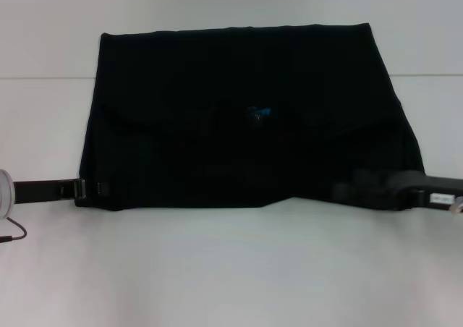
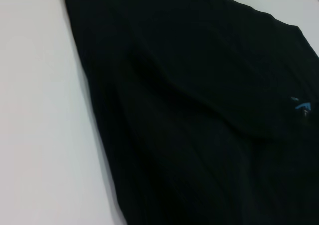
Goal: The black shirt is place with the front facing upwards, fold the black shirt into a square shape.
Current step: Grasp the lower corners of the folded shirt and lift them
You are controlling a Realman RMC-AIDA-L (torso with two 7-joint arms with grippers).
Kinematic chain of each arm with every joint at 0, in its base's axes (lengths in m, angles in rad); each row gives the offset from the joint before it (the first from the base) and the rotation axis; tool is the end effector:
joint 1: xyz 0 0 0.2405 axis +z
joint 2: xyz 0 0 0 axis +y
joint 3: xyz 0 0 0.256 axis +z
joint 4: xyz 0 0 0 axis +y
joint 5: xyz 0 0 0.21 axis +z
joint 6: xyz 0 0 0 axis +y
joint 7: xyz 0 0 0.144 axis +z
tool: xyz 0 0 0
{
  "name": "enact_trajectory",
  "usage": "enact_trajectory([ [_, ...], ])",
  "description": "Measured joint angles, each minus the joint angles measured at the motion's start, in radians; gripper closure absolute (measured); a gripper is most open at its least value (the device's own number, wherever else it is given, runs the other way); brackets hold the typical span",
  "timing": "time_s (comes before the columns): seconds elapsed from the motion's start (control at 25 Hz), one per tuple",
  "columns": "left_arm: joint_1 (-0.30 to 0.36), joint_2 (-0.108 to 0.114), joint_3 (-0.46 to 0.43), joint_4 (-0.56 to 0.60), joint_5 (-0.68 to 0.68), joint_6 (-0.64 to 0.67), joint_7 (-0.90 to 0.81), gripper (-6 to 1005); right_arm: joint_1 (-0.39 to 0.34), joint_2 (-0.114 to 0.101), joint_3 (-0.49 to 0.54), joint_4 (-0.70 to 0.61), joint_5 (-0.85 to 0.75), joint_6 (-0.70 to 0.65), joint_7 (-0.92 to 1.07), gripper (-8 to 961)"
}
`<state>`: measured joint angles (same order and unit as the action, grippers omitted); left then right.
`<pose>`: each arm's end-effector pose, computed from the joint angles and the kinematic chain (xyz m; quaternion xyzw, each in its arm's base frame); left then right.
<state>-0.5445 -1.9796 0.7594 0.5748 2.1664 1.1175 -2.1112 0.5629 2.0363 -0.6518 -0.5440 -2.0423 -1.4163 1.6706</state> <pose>-0.3368 0.3653 0.0225 -0.7806 -0.5612 -0.1295 0.2428 0.2845 0.3452 -0.0012 -0.8809 0.3904 0.2287 0.1389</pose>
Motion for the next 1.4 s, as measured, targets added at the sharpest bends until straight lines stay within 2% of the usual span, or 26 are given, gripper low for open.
enact_trajectory([
  [0.12,0.002,0.002,-0.002,0.003,0.0,0.012,0.017,827,0.0,-0.031,-0.002,-0.106,-0.083,-0.005,0.195,67],
  [0.32,0.007,0.005,-0.009,0.015,-0.006,0.038,0.042,931,0.027,-0.097,0.005,-0.314,-0.298,-0.07,0.605,69],
  [0.4,0.008,0.005,-0.009,0.018,-0.007,0.043,0.048,931,0.045,-0.11,0.014,-0.391,-0.373,-0.102,0.715,70],
  [0.56,0.008,0.007,-0.009,0.025,-0.009,0.054,0.055,931,0.109,-0.109,0.036,-0.474,-0.558,-0.137,0.845,71],
  [0.72,0.009,0.011,-0.012,0.033,-0.01,0.074,0.057,930,0.163,-0.093,0.04,-0.445,-0.697,-0.116,0.863,76],
  [0.84,0.011,0.015,-0.019,0.039,-0.01,0.092,0.057,930,0.178,-0.09,0.036,-0.391,-0.707,-0.08,0.861,80],
  [1.2,0.011,0.018,-0.023,0.042,-0.012,0.109,0.07,931,0.235,-0.101,0.029,-0.196,-0.672,0.039,0.847,92],
  [1.4,0.01,0.015,-0.023,0.042,-0.013,0.111,0.073,931,0.258,-0.09,0.006,-0.126,-0.668,0.097,0.839,99],
])
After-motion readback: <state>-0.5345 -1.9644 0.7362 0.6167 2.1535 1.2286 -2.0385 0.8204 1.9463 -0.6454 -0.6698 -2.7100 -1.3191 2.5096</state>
